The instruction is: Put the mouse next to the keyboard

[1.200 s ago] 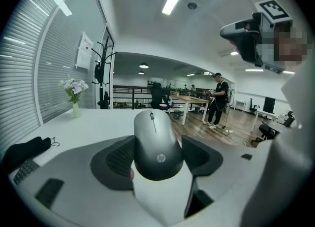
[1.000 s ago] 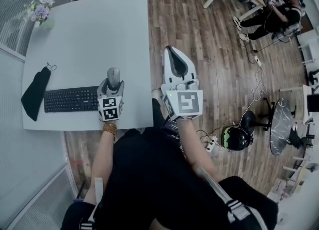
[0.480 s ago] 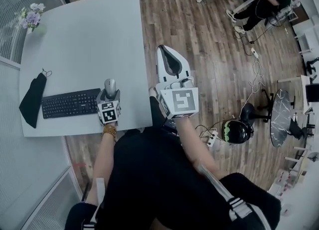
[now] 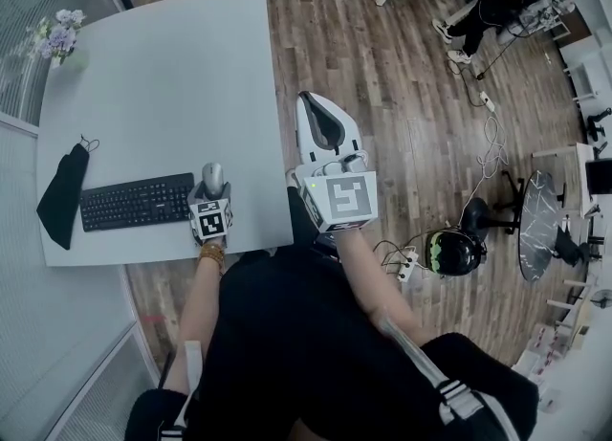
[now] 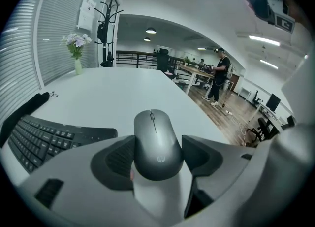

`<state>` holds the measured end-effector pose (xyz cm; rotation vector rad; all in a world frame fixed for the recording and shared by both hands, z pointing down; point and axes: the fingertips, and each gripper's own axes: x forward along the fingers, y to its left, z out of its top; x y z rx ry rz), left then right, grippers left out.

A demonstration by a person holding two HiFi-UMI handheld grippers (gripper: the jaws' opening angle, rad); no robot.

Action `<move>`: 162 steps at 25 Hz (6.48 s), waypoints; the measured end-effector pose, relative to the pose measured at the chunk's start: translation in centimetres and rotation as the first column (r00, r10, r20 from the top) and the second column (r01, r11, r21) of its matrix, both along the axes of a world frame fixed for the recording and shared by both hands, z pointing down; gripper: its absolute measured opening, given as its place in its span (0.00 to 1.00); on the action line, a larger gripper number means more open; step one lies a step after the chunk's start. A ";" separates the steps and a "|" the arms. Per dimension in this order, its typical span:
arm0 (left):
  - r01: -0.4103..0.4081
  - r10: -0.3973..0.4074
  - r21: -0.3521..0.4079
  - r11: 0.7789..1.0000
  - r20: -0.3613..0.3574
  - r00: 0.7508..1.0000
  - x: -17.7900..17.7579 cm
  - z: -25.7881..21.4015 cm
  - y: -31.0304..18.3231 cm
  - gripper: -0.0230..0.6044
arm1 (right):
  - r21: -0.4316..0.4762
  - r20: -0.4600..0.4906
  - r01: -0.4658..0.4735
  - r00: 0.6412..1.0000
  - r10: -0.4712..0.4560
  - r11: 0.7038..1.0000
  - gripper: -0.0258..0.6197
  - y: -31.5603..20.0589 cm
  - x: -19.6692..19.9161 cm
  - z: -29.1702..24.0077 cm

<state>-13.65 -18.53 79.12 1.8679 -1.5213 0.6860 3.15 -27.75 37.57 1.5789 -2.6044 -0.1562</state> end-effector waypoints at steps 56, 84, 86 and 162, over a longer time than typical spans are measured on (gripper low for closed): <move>0.016 -0.014 0.152 0.988 -0.011 1.000 0.0 -7.6 -3.3 0.56 | 0.021 0.011 0.033 0.999 -0.034 0.999 0.04 1.0 -0.8 -0.9; -0.001 0.016 0.614 0.789 -0.018 1.000 2.3 -30.5 -8.7 0.52 | 0.035 -0.029 0.024 0.999 -0.023 0.999 0.04 1.4 1.1 -0.9; -0.008 0.025 0.634 0.773 -0.018 1.000 2.7 -31.7 -8.6 0.52 | 0.034 -0.033 0.022 0.999 -0.020 0.999 0.04 1.4 1.3 -0.8; 0.037 -0.083 0.660 0.750 0.038 0.996 0.6 -32.2 7.0 0.05 | -0.108 -0.029 0.206 0.977 -0.210 0.973 0.04 11.3 -4.2 8.2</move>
